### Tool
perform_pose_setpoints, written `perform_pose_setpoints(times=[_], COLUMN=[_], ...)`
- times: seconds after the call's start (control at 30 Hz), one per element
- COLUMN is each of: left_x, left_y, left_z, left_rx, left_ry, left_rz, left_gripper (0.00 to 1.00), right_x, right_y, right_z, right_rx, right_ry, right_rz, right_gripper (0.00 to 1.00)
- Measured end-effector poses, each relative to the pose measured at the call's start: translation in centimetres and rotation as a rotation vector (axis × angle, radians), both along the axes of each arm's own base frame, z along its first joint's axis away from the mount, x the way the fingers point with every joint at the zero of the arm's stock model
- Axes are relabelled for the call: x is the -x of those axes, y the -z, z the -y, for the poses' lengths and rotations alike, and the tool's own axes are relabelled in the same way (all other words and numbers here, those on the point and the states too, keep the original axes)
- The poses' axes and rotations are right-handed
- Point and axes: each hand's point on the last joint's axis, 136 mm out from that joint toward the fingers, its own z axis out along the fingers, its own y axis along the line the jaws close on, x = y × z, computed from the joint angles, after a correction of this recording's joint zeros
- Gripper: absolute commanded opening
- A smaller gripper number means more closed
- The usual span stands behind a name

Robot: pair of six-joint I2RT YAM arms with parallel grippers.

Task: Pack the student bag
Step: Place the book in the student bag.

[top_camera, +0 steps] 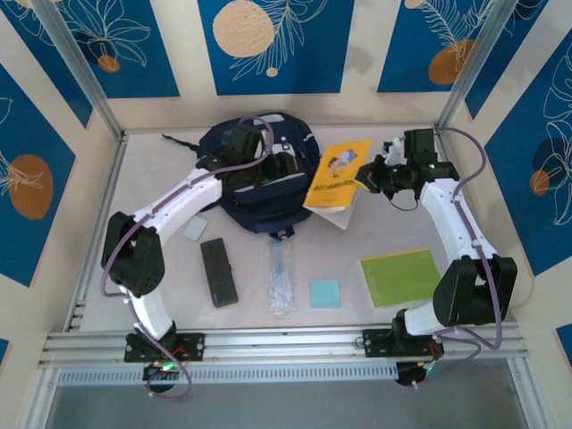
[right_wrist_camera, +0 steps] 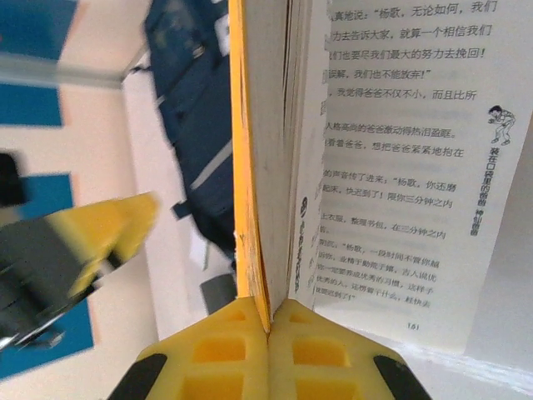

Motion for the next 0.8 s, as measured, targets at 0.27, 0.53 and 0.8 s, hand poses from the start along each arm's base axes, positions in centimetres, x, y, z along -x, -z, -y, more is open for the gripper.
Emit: perform_pose_setpoints(times=[0.27,0.53,0.8], left_x=[1.4,1.8,1.6], left_y=[3.6,3.5,5.9], left_z=[-4.2,-5.2,-5.4], left_rx=[-0.052,-0.065,-0.096], left_ry=[-0.077,-0.103,-0.11], left_rz=[-0.086,-0.067,-0.105], left_gripper=[0.73,0.73,0.72], right_x=[0.2,0.7,0.6], right_y=[0.0,10.7,13.9], right_z=[-7.5,-10.1,-8.1], right_rx=[-0.091,-0.102,-0.095], right_ry=[-0.215,-0.273,-0.244], right_rz=[0.044,-0.131,-0.159], right_gripper=[0.0,0.0,0.0])
